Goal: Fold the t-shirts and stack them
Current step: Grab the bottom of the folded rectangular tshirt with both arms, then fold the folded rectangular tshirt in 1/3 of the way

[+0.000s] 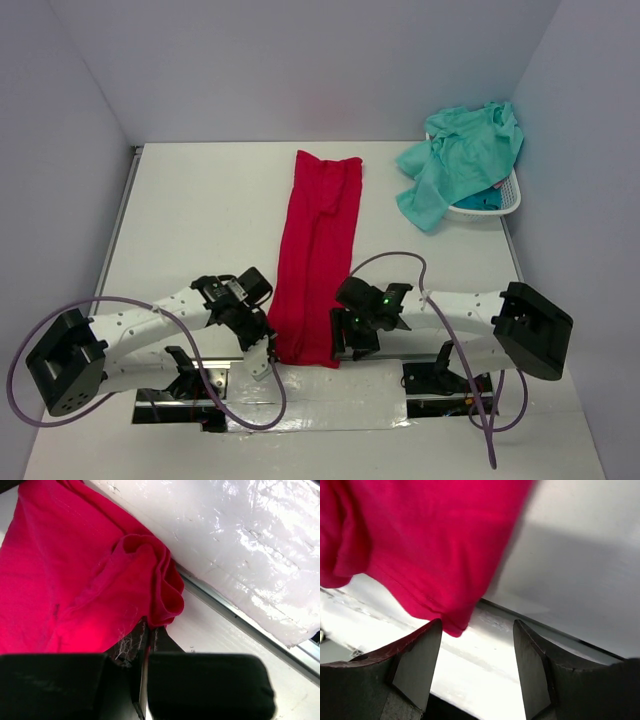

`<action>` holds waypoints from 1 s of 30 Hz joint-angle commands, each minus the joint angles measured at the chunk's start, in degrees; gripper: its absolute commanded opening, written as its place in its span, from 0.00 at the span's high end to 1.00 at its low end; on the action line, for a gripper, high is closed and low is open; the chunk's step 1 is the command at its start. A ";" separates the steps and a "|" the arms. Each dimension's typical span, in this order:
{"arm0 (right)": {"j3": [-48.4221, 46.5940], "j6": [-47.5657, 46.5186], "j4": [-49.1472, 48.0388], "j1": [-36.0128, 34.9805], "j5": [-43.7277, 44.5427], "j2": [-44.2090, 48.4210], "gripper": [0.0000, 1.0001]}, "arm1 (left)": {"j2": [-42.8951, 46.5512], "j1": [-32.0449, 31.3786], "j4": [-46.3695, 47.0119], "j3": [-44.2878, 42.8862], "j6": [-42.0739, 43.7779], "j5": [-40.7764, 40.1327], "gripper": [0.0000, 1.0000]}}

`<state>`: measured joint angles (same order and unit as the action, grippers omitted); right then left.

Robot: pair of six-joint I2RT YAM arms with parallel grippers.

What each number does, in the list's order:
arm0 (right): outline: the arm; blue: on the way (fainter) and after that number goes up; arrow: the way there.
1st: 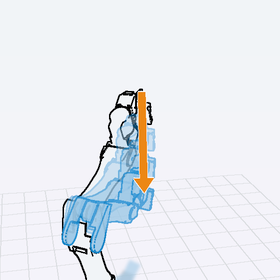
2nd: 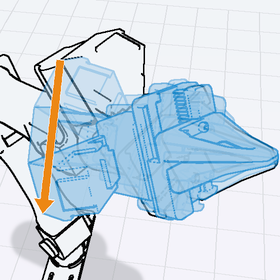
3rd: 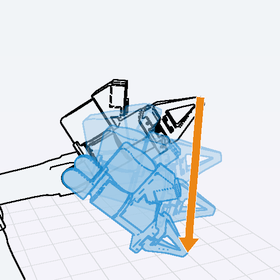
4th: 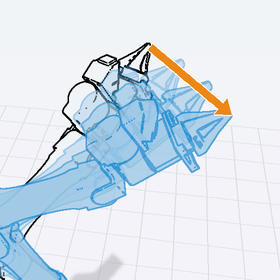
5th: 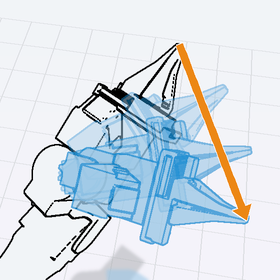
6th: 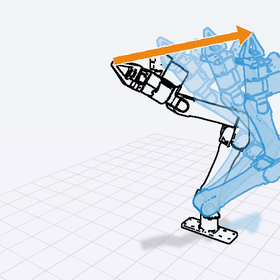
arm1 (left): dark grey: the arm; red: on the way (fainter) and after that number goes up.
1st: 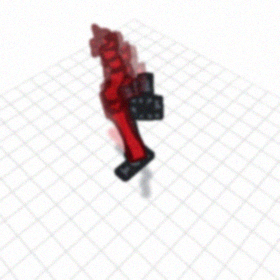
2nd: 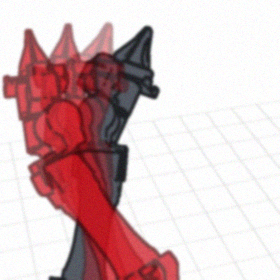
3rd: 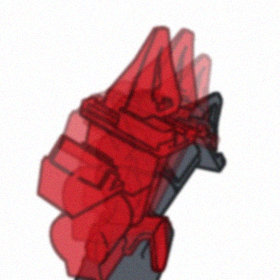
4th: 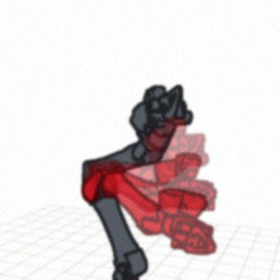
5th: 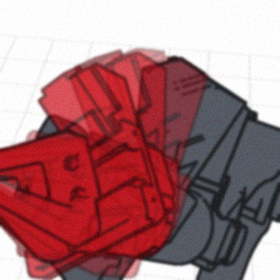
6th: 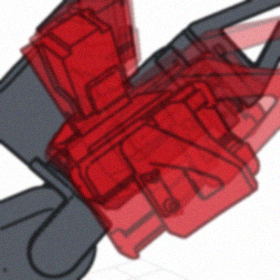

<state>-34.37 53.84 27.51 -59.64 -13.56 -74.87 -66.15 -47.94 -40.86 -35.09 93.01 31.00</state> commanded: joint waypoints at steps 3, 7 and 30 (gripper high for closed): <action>-0.87 3.55 -8.00 -0.22 -4.28 -2.73 0.34 | -0.65 -0.31 -3.25 -1.82 -2.22 4.06 1.00; 2.54 5.99 -15.01 -0.13 -5.77 -3.35 0.36 | -0.65 -0.31 -4.66 -2.17 -2.57 4.76 1.00; -12.55 -14.72 0.35 26.48 -7.62 6.15 1.00 | -15.92 16.80 -18.99 -33.18 -32.09 14.26 1.00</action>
<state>-41.34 47.68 24.32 -38.30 -21.06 -68.66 -78.83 -35.94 -53.98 -62.02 67.35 40.42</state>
